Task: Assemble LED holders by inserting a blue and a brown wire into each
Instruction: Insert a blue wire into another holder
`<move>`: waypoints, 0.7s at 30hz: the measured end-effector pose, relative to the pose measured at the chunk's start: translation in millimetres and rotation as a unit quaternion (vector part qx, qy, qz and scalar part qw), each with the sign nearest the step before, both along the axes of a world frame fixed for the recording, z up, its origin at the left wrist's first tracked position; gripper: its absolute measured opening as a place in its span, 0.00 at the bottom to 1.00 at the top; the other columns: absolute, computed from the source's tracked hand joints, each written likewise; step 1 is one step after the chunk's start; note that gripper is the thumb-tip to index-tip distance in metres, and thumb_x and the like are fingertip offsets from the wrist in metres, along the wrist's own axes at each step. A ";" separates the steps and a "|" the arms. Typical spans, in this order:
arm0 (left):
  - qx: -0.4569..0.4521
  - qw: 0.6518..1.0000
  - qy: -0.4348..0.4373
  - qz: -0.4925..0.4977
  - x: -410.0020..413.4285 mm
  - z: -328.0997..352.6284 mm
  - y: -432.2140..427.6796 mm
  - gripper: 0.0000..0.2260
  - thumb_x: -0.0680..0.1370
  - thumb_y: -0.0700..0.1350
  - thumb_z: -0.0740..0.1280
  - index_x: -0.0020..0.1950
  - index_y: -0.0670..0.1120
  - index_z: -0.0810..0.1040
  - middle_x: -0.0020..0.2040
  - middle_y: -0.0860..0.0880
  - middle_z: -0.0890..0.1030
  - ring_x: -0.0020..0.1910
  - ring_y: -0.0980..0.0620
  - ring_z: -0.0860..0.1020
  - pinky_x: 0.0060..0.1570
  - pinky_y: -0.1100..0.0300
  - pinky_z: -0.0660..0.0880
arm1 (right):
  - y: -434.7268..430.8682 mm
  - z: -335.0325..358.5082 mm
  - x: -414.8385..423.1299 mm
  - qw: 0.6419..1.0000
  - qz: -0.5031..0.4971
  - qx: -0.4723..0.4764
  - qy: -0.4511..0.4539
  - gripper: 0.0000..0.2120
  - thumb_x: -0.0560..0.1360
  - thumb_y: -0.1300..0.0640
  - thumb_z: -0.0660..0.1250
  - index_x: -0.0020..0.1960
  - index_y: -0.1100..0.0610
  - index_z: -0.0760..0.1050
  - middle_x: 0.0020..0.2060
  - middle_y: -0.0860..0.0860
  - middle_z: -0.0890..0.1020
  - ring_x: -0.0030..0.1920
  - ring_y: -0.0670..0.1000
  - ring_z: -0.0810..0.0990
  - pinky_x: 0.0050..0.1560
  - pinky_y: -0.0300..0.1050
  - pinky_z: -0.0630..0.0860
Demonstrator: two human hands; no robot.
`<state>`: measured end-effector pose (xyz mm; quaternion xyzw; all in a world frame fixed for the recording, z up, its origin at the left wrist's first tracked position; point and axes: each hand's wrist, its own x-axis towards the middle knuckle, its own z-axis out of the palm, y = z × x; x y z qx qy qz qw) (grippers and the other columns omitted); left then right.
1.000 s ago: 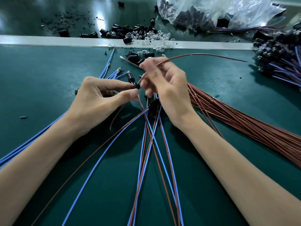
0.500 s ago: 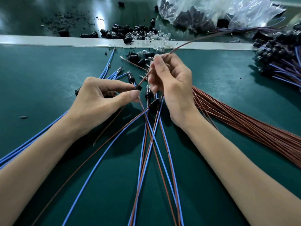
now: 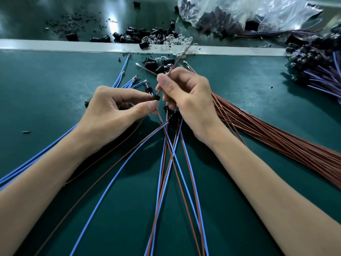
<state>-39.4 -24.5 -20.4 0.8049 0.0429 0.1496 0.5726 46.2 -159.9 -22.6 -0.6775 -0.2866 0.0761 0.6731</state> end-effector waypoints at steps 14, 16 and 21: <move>-0.039 0.998 0.004 -0.043 0.5 -2.1 4.5 0.08 0.72 0.51 0.69 0.48 0.51 0.83 0.42 0.53 0.85 0.43 0.58 0.82 0.50 0.66 0.77 | 0.6 2.4 5.5 0.990 -0.050 0.096 0.086 0.12 0.82 0.61 0.58 0.40 0.57 0.72 0.28 0.47 0.76 0.29 0.43 0.74 0.29 0.35 0.72; -0.046 0.997 0.019 -0.063 0.2 -2.1 7.4 0.09 0.72 0.51 0.69 0.49 0.51 0.83 0.43 0.52 0.85 0.45 0.58 0.82 0.52 0.65 0.76 | -0.2 2.9 7.6 0.988 -0.070 0.107 0.090 0.12 0.82 0.61 0.58 0.40 0.57 0.71 0.28 0.47 0.75 0.29 0.44 0.73 0.29 0.36 0.71; -0.026 0.990 0.054 -0.129 -1.1 0.9 10.9 0.10 0.73 0.49 0.68 0.52 0.51 0.83 0.47 0.54 0.85 0.48 0.61 0.81 0.49 0.72 0.73 | -0.8 2.4 7.6 0.991 -0.085 0.091 0.048 0.11 0.81 0.61 0.60 0.39 0.56 0.72 0.30 0.48 0.74 0.30 0.43 0.73 0.29 0.35 0.71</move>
